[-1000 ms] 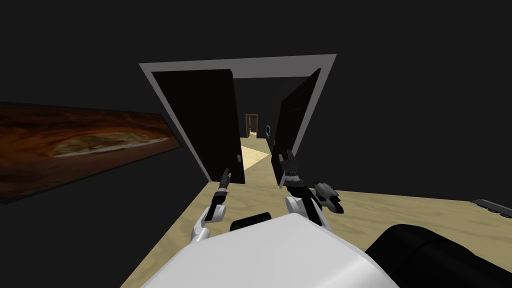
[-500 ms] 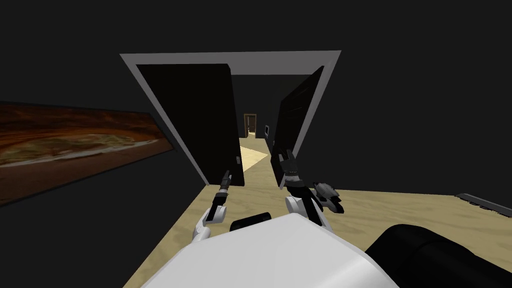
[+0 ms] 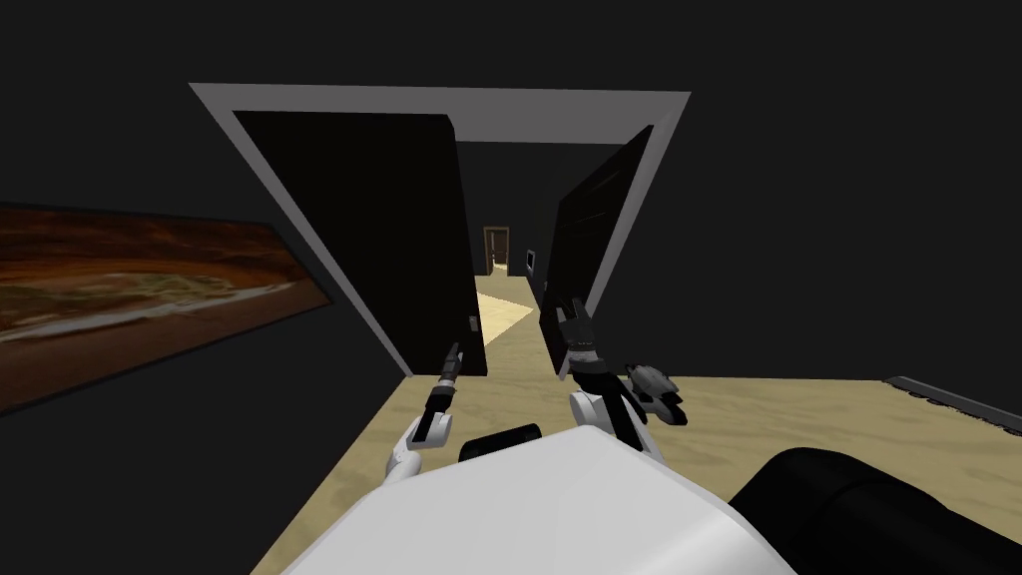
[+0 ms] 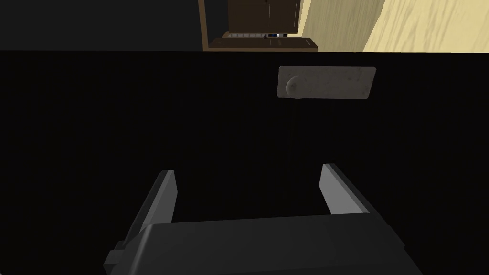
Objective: Push the door open
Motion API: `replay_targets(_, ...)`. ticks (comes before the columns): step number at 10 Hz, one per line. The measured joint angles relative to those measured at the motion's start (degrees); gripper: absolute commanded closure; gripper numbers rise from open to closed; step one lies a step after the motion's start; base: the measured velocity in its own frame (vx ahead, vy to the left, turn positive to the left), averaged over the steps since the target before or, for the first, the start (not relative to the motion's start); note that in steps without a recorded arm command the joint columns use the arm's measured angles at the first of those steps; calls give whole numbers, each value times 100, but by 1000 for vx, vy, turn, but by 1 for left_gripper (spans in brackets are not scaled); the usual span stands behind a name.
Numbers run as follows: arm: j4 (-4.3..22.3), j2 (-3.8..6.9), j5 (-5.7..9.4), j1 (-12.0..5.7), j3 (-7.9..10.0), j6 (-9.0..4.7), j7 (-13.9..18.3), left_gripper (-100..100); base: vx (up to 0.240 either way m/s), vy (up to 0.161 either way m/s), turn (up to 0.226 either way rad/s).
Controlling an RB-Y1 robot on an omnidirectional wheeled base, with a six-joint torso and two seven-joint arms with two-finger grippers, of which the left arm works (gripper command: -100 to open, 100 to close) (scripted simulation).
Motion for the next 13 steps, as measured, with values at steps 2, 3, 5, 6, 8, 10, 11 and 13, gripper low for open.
replay_targets(2,165,-1,17,-51,-14,-11,6,-100,98,29,-49)
replay_targets(3,339,3,28,-121,-16,-58,15,-100,77,27,-45)
replay_targets(5,510,6,45,-177,-29,-81,26,-100,78,31,-43)
replay_targets(6,677,3,56,-248,-30,-123,31,-100,89,24,-64)
replay_targets(8,930,-1,75,-323,-45,-188,38,-100,92,34,-45)
replay_targets(10,1129,-12,92,-416,-50,-206,37,-100,66,38,-42)
replay_targets(11,1280,-6,103,-473,-54,-247,49,-100,83,49,-52)
replay_targets(13,1519,4,123,-551,-68,-301,73,-100,92,44,-46)
